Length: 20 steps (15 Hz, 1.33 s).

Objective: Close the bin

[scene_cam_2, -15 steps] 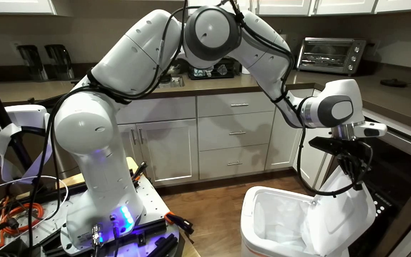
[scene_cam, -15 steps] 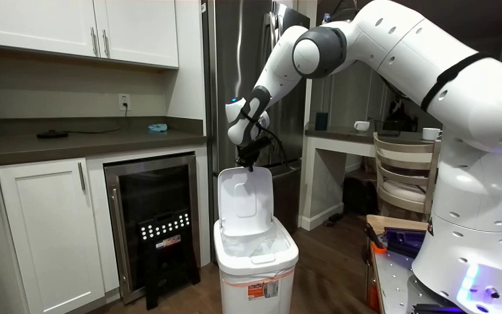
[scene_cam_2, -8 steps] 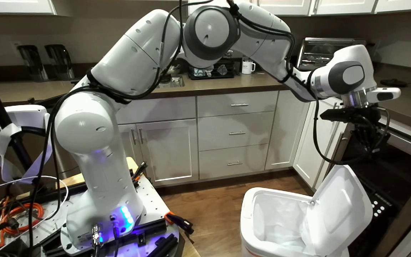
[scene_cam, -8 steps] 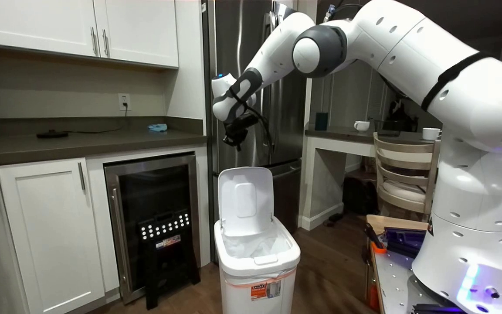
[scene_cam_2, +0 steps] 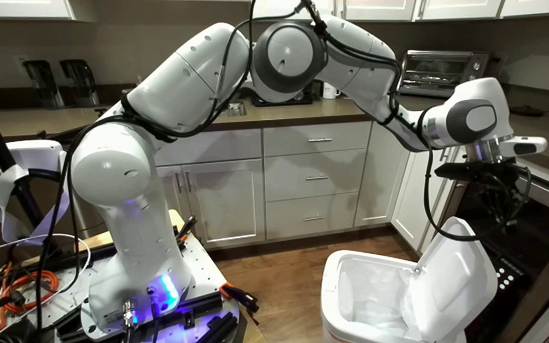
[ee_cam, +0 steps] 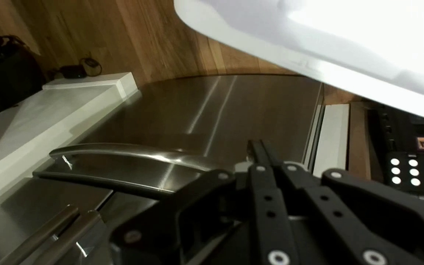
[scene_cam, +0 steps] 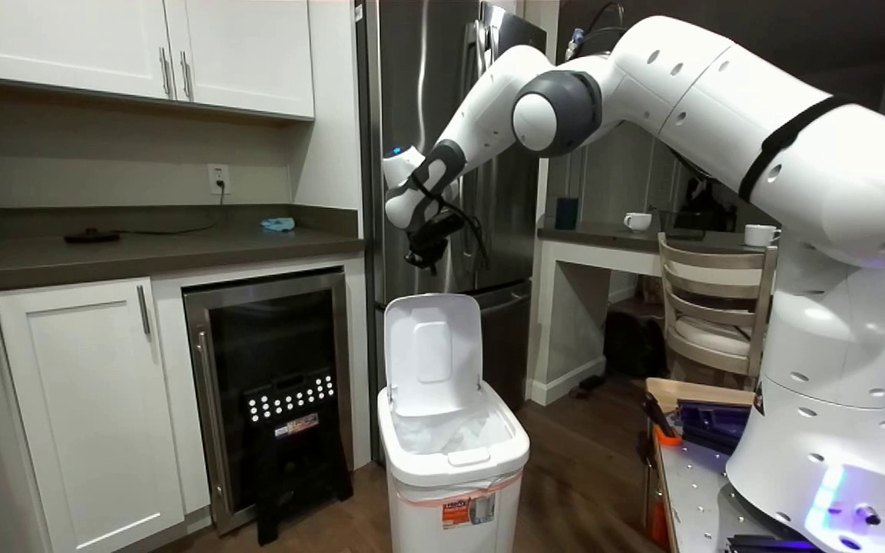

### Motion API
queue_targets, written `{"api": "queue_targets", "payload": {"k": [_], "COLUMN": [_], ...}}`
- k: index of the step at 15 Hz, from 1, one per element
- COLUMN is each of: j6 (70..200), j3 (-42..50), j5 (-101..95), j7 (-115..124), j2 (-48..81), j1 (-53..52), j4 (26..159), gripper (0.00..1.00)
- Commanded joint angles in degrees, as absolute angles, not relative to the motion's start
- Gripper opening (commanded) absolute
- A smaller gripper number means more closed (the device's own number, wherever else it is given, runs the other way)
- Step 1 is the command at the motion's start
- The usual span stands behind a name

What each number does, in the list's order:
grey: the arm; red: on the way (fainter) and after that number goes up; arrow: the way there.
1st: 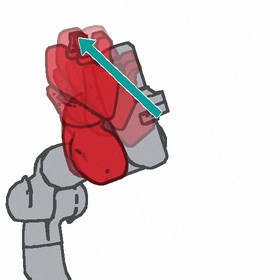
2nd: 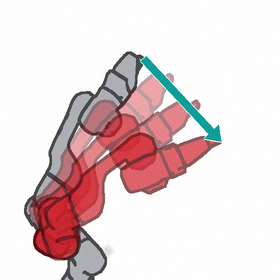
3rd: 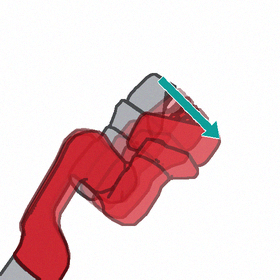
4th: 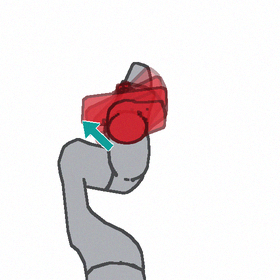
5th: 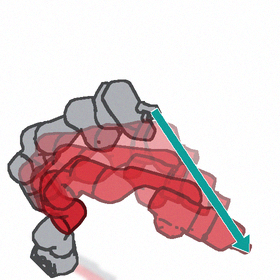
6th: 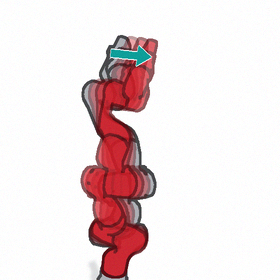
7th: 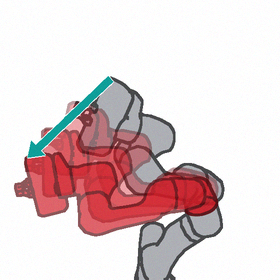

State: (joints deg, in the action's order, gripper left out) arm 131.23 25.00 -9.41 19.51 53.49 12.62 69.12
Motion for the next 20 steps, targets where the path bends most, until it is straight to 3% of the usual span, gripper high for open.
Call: {"api": "queue_targets", "payload": {"k": [1, 14, 20], "j6": [133.3, 114.2, 114.0], "j3": [24.3, 22.6, 22.5], "j5": [-7.7, 1.8, 6.5], "j7": [20.3, 20.0, 19.5], "j2": [57.2, 53.5, 51.8], "j1": [15.3, 16.4, 15.5], "j4": [67.1, 70.9, 76.9], "gripper": [0.00, 0.00, 0.00]}}
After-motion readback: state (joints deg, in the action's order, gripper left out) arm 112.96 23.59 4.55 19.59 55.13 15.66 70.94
